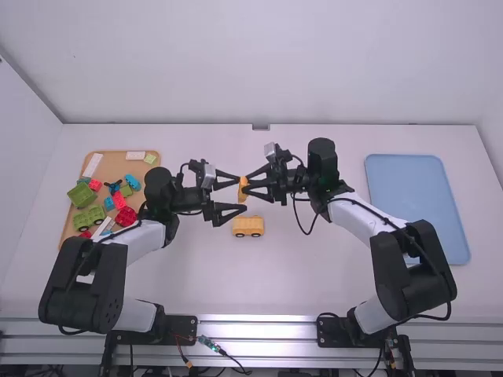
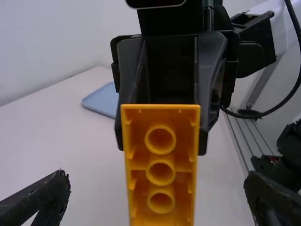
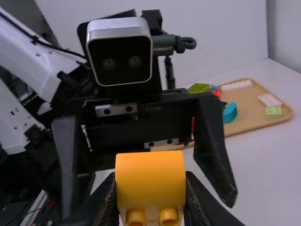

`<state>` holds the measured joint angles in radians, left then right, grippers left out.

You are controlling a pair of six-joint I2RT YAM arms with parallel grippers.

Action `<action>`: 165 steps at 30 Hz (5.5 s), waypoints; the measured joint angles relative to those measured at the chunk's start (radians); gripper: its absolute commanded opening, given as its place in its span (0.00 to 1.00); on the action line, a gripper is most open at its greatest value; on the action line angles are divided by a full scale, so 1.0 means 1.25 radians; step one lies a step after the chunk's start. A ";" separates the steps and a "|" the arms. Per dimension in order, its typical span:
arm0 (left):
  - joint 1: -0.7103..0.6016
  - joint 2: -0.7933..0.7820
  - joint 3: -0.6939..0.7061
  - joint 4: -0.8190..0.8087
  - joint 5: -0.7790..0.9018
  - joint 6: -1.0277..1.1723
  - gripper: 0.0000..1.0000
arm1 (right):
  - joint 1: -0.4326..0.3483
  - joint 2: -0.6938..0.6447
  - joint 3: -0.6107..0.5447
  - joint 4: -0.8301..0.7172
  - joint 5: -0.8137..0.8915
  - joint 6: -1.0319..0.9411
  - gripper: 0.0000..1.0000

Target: Assemble lego blocks to make yellow taxi

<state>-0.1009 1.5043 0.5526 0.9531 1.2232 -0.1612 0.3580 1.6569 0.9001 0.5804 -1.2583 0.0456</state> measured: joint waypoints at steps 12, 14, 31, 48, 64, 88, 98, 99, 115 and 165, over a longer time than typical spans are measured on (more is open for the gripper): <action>0.015 0.000 0.000 -0.267 -0.186 0.073 0.99 | -0.005 -0.011 0.002 -0.320 0.228 -0.124 0.00; 0.015 0.000 0.000 -0.290 -0.186 0.108 0.99 | -0.009 -0.019 0.018 -0.467 0.299 -0.179 0.00; 0.016 0.001 0.258 -0.968 -0.259 0.534 0.99 | 0.052 0.026 0.226 -1.057 0.851 -0.469 0.00; 0.040 0.001 0.313 -1.086 -0.330 0.797 0.99 | 0.148 0.291 0.305 -1.128 1.052 -0.575 0.00; 0.042 0.001 0.313 -1.118 -0.334 0.834 0.99 | 0.151 0.304 0.333 -1.114 1.104 -0.582 0.99; -0.011 0.067 0.017 -0.562 -0.158 0.911 0.99 | -0.072 0.018 -0.057 -0.692 0.710 -0.769 0.99; -0.027 0.237 0.059 -0.564 -0.140 0.925 0.99 | -0.138 0.019 -0.152 -0.581 0.591 -0.870 0.96; -0.027 0.254 0.070 -0.567 -0.140 0.925 0.99 | -0.143 0.018 -0.166 -0.559 0.571 -0.894 0.95; -0.027 0.272 0.081 -0.563 -0.134 0.925 0.99 | -0.202 0.107 -0.165 -0.542 0.476 -0.949 0.97; -0.027 0.272 0.081 -0.563 -0.119 0.925 0.99 | -0.217 0.150 -0.124 -0.552 0.450 -1.037 0.55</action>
<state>-0.1349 1.8439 0.6537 0.2493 1.0744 0.9955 0.0868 1.8439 0.7448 -0.1093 -0.6956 -1.2507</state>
